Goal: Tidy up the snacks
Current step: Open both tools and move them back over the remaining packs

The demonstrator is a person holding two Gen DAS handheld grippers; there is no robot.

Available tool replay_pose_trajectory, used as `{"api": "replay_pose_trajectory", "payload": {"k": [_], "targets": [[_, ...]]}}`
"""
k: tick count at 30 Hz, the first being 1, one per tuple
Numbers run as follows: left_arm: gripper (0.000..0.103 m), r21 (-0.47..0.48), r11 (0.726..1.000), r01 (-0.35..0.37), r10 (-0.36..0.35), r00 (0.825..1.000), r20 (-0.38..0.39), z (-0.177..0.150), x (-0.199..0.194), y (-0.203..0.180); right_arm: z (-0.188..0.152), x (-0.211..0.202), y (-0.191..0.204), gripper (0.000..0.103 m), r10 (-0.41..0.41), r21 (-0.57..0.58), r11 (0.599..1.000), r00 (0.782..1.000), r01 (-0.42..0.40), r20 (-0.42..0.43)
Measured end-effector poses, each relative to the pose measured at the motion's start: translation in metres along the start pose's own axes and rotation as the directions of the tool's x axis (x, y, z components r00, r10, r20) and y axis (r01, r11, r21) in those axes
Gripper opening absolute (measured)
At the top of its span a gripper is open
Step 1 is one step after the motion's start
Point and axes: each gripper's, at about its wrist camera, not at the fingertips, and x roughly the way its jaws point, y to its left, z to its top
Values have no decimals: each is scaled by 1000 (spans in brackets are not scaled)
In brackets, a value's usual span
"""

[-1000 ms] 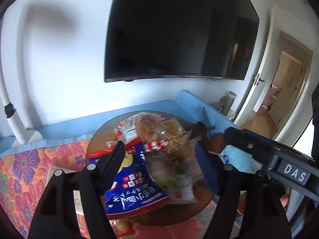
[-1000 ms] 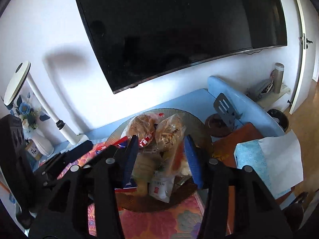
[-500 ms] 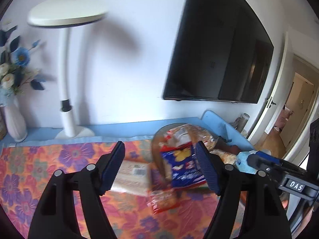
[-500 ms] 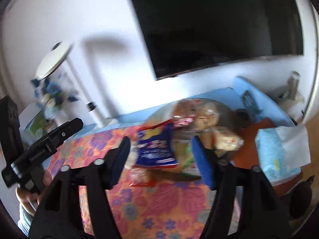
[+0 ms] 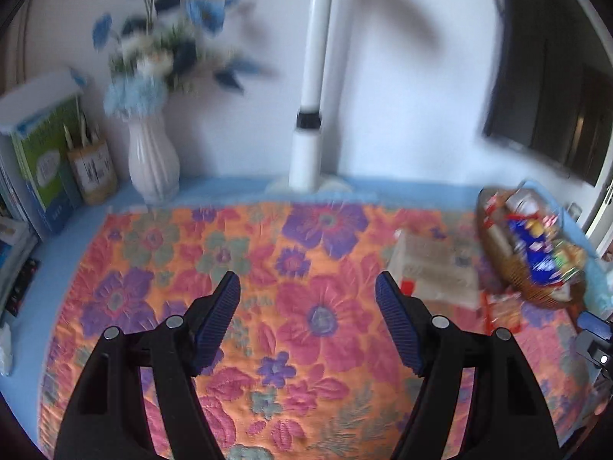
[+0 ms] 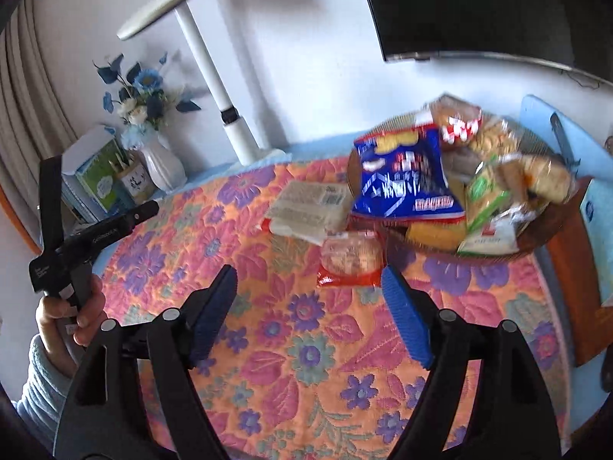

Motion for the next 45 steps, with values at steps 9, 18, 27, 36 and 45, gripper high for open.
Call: {"api": "replay_pose_trajectory", "payload": {"k": [9,18,27,36,45], "targets": [[80,-19,999,36,-38,987,-154,-40,73,8,2,52,-18,90,-24,59,998,998,27,-59],[83,10,1000,22,-19,979,-201,-44,79,2,3,72,-34,97,-42,115,992,994,54,-105],[84,70,997,-25,41,968,-247,-41,83,-11,8,98,-7,82,-164,29,985,972,171,-166],[85,114,985,127,-109,983,-151,0,45,-85,-16,50,-45,62,-111,82,990,989,119,-94],[83,172,962,212,-173,961,-216,3,112,-168,-19,49,-43,64,-59,73,995,992,68,-109]]}}
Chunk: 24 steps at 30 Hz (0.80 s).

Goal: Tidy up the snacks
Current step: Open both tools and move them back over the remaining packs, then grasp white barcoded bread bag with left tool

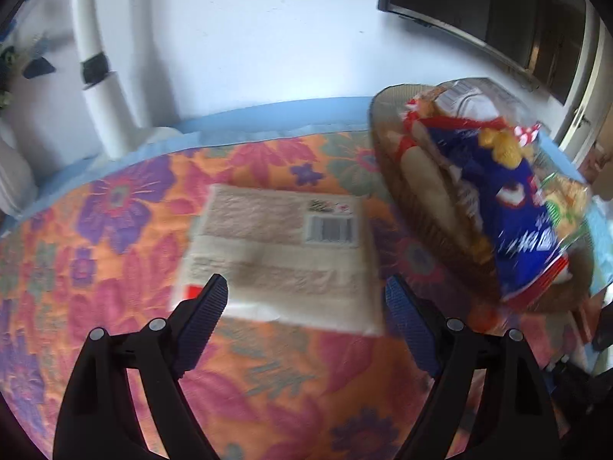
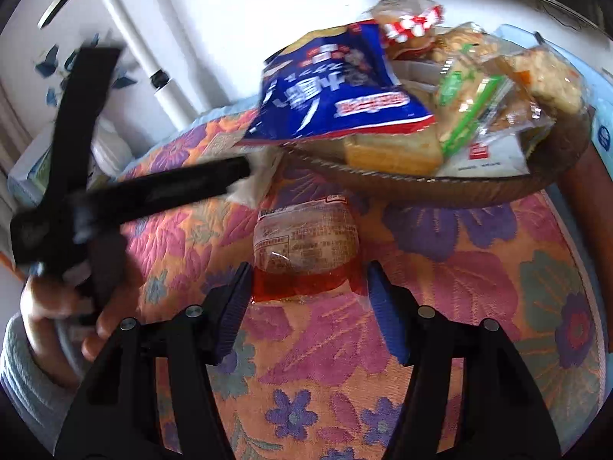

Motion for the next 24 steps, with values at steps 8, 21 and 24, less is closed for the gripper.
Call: {"api": "replay_pose_trajectory", "payload": {"k": [8,21,24], "targets": [[88,26,1000,-11,12,1000,-14,7,19,-13,-1,0,-9,67,29,43,999,1000,-28,-11],[92,99,990,-100,101,995,-1,-1,26,-18,5,13,-6,71,-10,18,1000,999,11,-34],[86,129,977,-170,171,985,1,-2,29,-22,5,15,-3,72,-17,10,1000,999,17,-35]]}}
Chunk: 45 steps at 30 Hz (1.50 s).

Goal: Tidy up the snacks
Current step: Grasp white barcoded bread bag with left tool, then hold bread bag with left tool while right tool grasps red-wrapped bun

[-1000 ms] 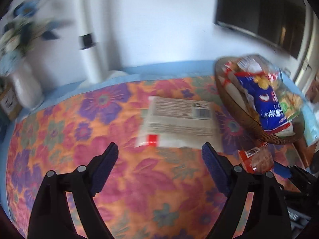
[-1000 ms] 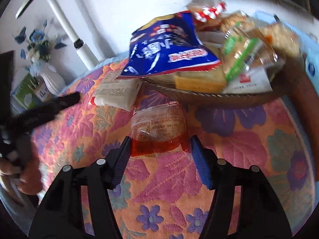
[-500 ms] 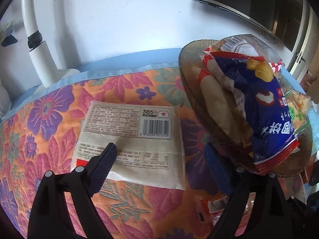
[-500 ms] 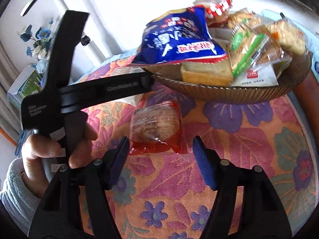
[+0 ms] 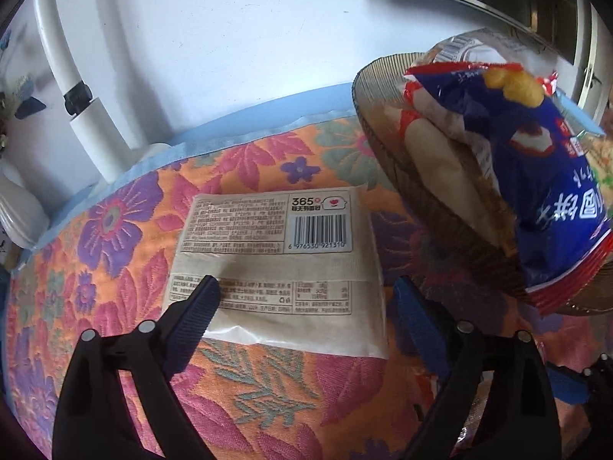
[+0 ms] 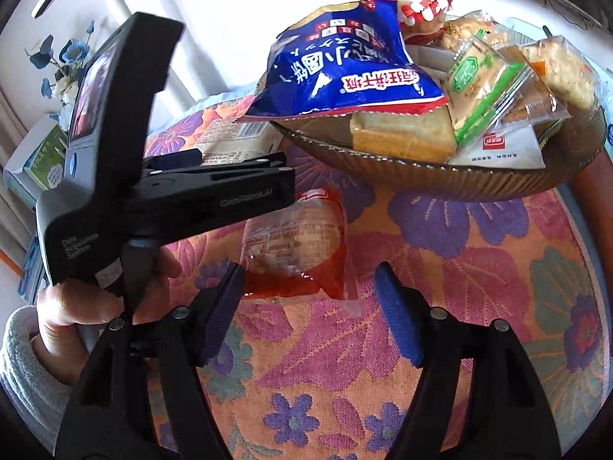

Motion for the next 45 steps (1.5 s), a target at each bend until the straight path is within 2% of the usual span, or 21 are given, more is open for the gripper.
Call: {"api": "replay_pose_trajectory", "payload": {"k": [2,7,10,11,12,14,16,18,19,21,23,26,29,30,32,34,36,37,38,43,45], "targets": [[74,19,999,-26,26,1000,-11,-3,-4,2,0,0,1,72,2,3,1000,1000,-2,1],[72,30,997,-78,78,997,-11,-41,-41,39,-4,-6,4,71,3,-4,1000,1000,-3,11],[72,-59,989,-133,129,989,-68,-66,-50,88,-6,-8,2,71,5,-12,1000,1000,-5,9],[71,-96,982,-165,156,984,-90,-72,-52,106,-6,-8,3,71,10,-15,1000,1000,-10,8],[71,-123,964,-235,223,969,-106,-79,-59,126,-5,-10,2,71,15,-16,1000,1000,-15,8],[72,-155,949,-275,268,961,-62,-87,-80,144,-5,-11,4,71,26,-18,1000,1000,-26,9],[74,-189,966,-175,175,984,-17,-85,-98,149,-6,-12,4,71,33,-20,999,999,-33,10],[88,-226,974,-12,16,1000,14,-70,-106,144,-7,-10,5,71,30,-19,999,1000,-30,6],[96,-245,968,55,-50,998,26,-62,-106,140,-6,-10,4,71,29,-17,999,1000,-29,6],[98,-302,938,168,-166,986,33,-40,-96,130,-6,-12,3,71,28,-10,1000,1000,-28,13],[98,-326,919,220,-227,974,16,-22,-81,110,-7,-15,1,71,36,-4,999,999,-36,27],[98,-390,909,145,-197,976,-95,-2,-37,92,-6,-13,-3,72,54,5,999,998,-54,22],[98,-456,881,125,-209,968,-138,3,-4,83,-5,-11,-8,73,73,24,997,997,-74,7],[98,-447,891,81,-163,975,-149,4,4,77,-5,-10,-9,73,83,31,996,997,-83,5],[98,-348,938,-4,-64,981,-182,2,16,62,-5,-11,-12,74,97,40,994,995,-97,5],[98,-240,970,-44,11,991,-135,-4,14,47,-5,-12,-14,77,111,46,993,994,-111,7],[94,-256,967,-14,-15,993,-114,-10,8,50,-3,-13,-18,83,117,53,992,993,-117,11],[82,-259,966,-15,-14,993,-113,-12,1,52,-3,-14,-20,83,118,55,991,993,-118,11],[80,-259,966,-26,-4,993,-115,-14,-7,54,-2,-14,-20,83,118,55,991,993,-119,10],[78,-222,971,83,-110,988,-110,-50,-45,65,0,-13,-16,83,87,33,996,996,-88,19],[78,-209,973,94,-121,985,-122,-69,-63,69,0,-10,-14,83,80,32,996,997,-80,5]]}}
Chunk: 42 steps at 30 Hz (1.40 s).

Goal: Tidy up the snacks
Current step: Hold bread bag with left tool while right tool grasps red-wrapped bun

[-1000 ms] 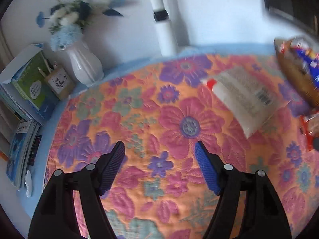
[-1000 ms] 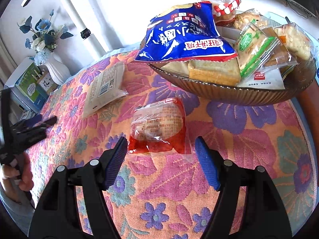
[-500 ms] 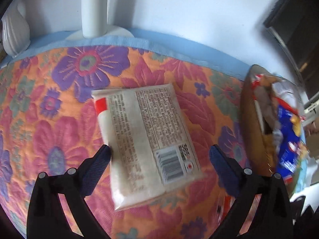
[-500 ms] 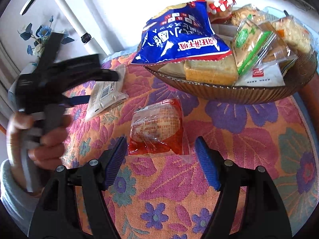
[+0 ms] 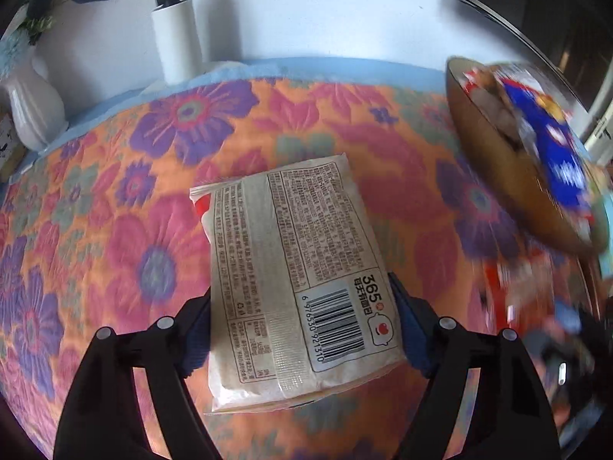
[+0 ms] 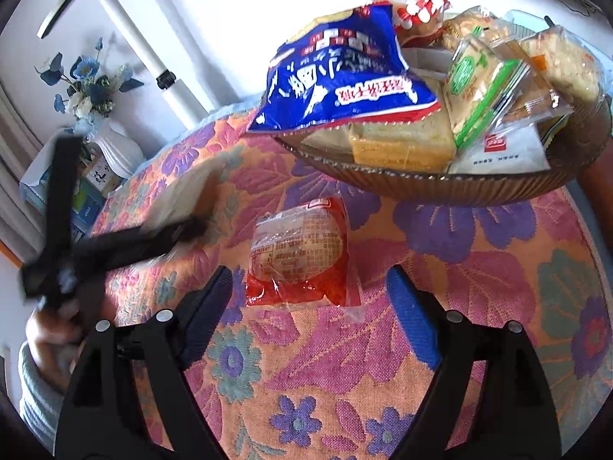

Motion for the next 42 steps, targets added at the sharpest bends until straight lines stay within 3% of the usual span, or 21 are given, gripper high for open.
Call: {"api": "replay_pose_trajectory", "payload": {"k": [3,6,9,11,14,16,18,21,22,24,27,30,33,37,42], "targets": [[78,-34,999,2,-2,1000,12,-28,-23,17,-2,-2,4,83,-1,-16,1000,1000,1,10],[78,-132,991,-21,28,998,57,-57,-44,44,-4,-7,3,83,10,-40,999,999,-9,36],[78,-172,984,-53,67,995,75,-86,-52,57,-4,-6,10,84,-33,-56,998,998,36,49],[78,-173,984,-36,58,991,125,-95,-56,64,-2,-3,10,84,-54,-68,996,998,56,39],[79,-183,983,-31,56,990,131,-98,-58,69,-2,-2,20,84,-116,-79,990,992,120,51],[79,-181,983,-26,51,990,135,-95,-57,75,-6,-2,33,85,-111,-108,987,992,117,65],[79,-187,982,-4,31,990,140,-89,-54,78,-14,0,51,85,-64,-154,985,996,71,55],[80,-211,977,42,-10,988,153,-89,-52,83,-33,-4,69,83,122,-195,973,993,-121,-9],[80,-217,975,55,-21,988,156,-89,-52,85,-39,-9,73,83,119,-218,969,993,-115,8],[80,-219,974,58,-23,987,159,-90,-53,83,-41,-17,75,84,23,-255,967,998,-6,61],[80,-209,977,35,-2,988,153,-91,-53,79,-21,-16,62,84,-122,-231,964,991,133,63],[80,-203,979,24,7,989,150,-92,-53,76,0,-8,51,84,-130,-192,972,991,132,22],[80,-199,980,18,12,989,149,-93,-54,76,10,11,55,84,-161,-223,962,987,155,-8],[80,-189,982,3,25,989,145,-93,-53,74,10,25,68,84,-190,-284,939,981,194,41],[81,-164,986,-37,60,989,137,-94,-52,68,5,31,68,84,-213,-291,933,976,214,36]]}}
